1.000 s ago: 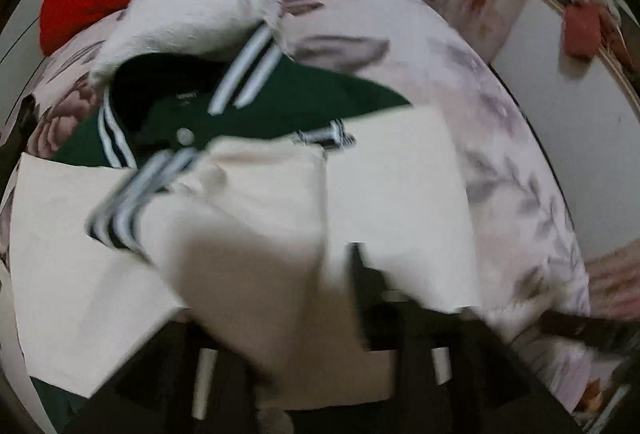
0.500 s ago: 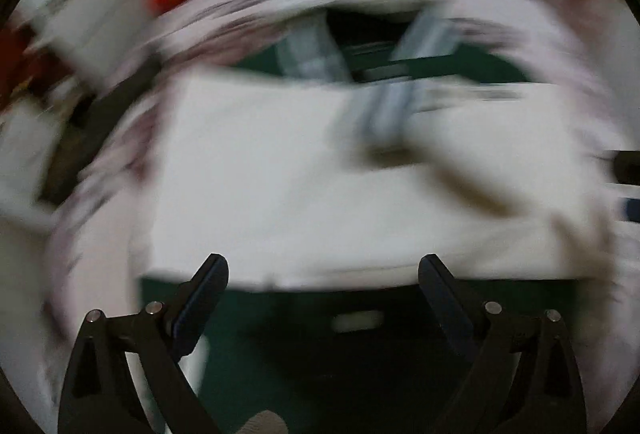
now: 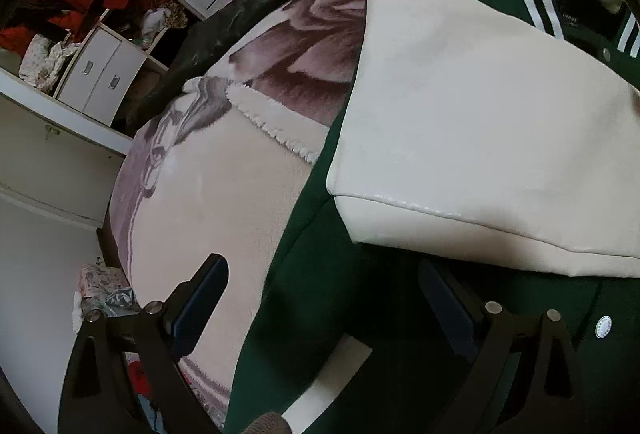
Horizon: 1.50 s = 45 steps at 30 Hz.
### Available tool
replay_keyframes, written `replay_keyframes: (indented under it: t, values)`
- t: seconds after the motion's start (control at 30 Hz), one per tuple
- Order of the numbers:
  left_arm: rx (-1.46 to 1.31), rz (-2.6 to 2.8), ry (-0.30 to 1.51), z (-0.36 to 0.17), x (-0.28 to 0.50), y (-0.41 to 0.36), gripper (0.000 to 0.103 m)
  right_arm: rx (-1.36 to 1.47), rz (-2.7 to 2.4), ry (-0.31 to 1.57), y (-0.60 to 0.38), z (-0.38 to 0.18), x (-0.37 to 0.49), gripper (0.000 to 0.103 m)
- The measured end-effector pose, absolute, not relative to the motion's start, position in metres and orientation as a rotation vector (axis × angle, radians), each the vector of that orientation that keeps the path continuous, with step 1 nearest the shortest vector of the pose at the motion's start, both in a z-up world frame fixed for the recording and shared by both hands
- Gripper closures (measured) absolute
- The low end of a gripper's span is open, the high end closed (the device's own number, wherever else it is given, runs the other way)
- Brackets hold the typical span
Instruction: Fold large clothes
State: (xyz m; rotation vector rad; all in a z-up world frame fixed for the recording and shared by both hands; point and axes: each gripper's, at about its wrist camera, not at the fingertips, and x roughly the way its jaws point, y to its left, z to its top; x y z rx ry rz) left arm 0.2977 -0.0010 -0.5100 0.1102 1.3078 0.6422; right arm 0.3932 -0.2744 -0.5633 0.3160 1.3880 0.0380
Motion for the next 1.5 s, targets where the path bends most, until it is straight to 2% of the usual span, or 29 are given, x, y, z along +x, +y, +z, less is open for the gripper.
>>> replay_keyframes:
  t: [0.1,0.17,0.3,0.43,0.63,0.7,0.73,0.83,1.0,1.13,1.2,1.23,1.27,1.43,1.5]
  values:
    - [0.081,0.633,1.319,-0.513,0.303,0.003,0.006,0.483,-0.063,1.446,-0.334,-0.57,0.373,0.062]
    - [0.058,0.631,1.324,-0.515,0.304,0.008,0.006,0.591,-0.146,1.502,-0.372,-0.579,0.353,0.053]
    - [0.038,0.631,1.34,-0.517,0.3,0.014,0.006,0.718,-0.16,1.501,-0.411,-0.576,0.311,0.044]
    - [0.037,0.623,1.359,-0.516,0.285,0.025,0.006,0.794,-0.1,1.63,-0.406,-0.595,0.244,0.042]
    - [0.093,0.559,1.423,-0.527,0.259,0.039,0.006,0.919,0.015,1.852,-0.342,-0.666,0.164,0.042]
    - [0.12,0.53,1.434,-0.53,0.254,0.043,0.006,0.871,0.0,1.823,-0.326,-0.668,0.153,0.068]
    - [0.135,0.515,1.44,-0.531,0.251,0.044,0.006,0.806,-0.015,1.821,-0.321,-0.663,0.152,0.092]
    - [0.16,0.461,1.438,-0.528,0.244,0.048,0.006,0.658,-0.114,1.767,-0.325,-0.632,0.151,0.096]
    - [0.185,0.391,1.448,-0.533,0.236,0.048,0.006,0.561,-0.168,1.781,-0.323,-0.631,0.146,0.096]
    - [0.141,0.357,1.437,-0.526,0.239,0.053,0.006,0.581,-0.166,1.866,-0.307,-0.64,0.155,0.087]
    - [0.127,0.336,1.434,-0.522,0.247,0.055,0.006,0.643,-0.153,1.86,-0.31,-0.63,0.159,0.069]
    - [0.114,0.323,1.426,-0.52,0.254,0.056,0.006,0.679,-0.157,1.833,-0.313,-0.622,0.162,0.055]
    - [0.104,0.314,1.416,-0.517,0.26,0.057,0.006,0.713,-0.16,1.804,-0.317,-0.613,0.164,0.051]
    - [0.101,0.326,1.325,-0.499,0.299,0.055,0.006,0.843,-0.197,1.632,-0.354,-0.564,0.185,0.047]
    - [0.099,0.357,1.296,-0.491,0.311,0.053,0.006,0.898,-0.18,1.536,-0.375,-0.544,0.204,0.042]
